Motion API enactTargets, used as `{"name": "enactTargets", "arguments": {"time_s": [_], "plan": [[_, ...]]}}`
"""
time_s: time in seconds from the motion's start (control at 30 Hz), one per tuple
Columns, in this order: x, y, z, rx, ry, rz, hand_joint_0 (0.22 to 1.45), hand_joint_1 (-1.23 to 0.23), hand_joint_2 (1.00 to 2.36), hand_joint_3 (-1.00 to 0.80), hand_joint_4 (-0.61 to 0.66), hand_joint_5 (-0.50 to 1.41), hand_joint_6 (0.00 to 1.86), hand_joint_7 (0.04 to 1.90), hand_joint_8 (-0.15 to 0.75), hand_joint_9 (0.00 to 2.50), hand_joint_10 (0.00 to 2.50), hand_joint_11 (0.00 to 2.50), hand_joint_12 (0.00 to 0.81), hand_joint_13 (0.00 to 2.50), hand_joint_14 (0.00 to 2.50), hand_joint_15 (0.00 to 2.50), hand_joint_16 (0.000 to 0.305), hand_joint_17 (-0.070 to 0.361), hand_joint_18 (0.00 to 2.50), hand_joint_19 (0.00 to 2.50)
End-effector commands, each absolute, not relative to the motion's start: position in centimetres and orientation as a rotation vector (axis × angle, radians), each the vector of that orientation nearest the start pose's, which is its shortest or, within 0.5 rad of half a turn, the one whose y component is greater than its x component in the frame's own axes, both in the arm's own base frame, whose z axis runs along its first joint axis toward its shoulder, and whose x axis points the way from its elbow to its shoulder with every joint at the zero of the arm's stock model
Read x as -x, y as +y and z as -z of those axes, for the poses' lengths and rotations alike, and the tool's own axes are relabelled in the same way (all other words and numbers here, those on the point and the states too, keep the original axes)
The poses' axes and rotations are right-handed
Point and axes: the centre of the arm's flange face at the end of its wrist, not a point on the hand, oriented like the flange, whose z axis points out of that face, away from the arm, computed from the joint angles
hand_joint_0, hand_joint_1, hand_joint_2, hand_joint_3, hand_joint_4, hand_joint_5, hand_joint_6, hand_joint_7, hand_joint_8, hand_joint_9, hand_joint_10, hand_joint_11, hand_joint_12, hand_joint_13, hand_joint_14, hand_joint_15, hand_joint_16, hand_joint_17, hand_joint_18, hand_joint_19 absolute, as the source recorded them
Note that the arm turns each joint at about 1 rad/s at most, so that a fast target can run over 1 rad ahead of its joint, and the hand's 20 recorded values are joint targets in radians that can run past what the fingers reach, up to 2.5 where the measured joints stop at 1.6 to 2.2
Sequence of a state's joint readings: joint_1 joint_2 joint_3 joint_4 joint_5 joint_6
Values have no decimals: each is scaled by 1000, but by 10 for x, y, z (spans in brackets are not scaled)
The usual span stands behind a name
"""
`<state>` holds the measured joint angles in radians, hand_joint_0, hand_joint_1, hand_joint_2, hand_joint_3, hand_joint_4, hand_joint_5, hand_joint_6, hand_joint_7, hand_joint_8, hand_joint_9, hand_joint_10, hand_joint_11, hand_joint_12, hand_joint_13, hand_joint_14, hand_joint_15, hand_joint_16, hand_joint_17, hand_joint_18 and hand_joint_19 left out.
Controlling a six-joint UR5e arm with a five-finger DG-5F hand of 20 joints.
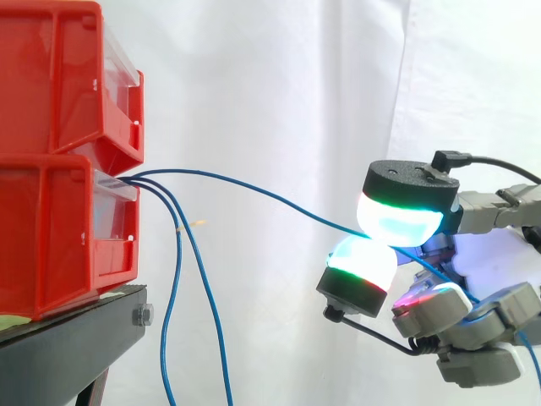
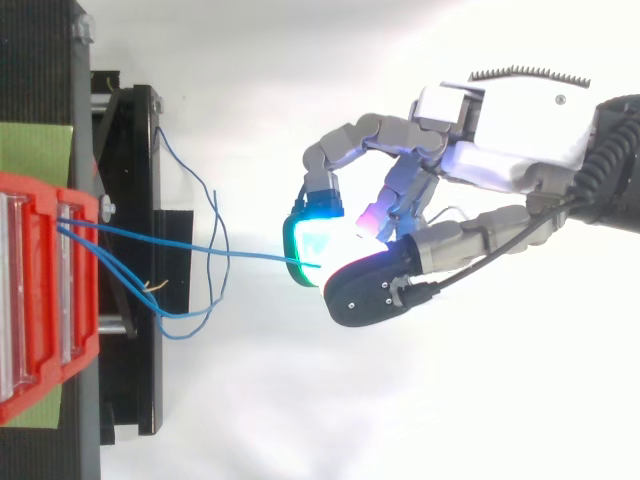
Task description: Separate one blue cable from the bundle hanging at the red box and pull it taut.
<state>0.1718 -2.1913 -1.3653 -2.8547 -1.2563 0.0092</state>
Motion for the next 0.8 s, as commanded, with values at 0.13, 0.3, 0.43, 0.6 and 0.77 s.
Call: {"name": "enactTargets", "arguments": {"time_s": [0.13, 0.3, 0.43, 0.6, 0.77], "plan": [[-705, -44, -239, -1347, 1202, -1025, 668, -767, 1015, 27, 29, -137, 895, 1440, 412, 1221, 10, 1386, 382, 1240, 1000, 1479, 55, 123, 1317, 1089], [-705, -44, -240, -1347, 1200, -1027, 668, -767, 1015, 27, 28, -138, 895, 1437, 411, 1218, 9, 1394, 379, 1232, 1034, 1469, 55, 123, 1320, 1088], [-705, -44, -240, -1347, 1200, -1027, 669, -768, 1014, 29, 29, -138, 895, 1437, 408, 1216, 9, 1392, 379, 1230, 1046, 1466, 54, 122, 1321, 1096], [-705, -44, -239, -1347, 1202, -1025, 669, -768, 1015, 29, 30, -138, 895, 1440, 410, 1216, 10, 1393, 373, 1227, 1060, 1463, 54, 122, 1324, 1096], [-705, -44, -239, -1347, 1202, -1025, 670, -770, 1014, 25, 30, -138, 895, 1441, 409, 1221, 10, 1411, 372, 1226, 1074, 1460, 54, 122, 1325, 1095]]}}
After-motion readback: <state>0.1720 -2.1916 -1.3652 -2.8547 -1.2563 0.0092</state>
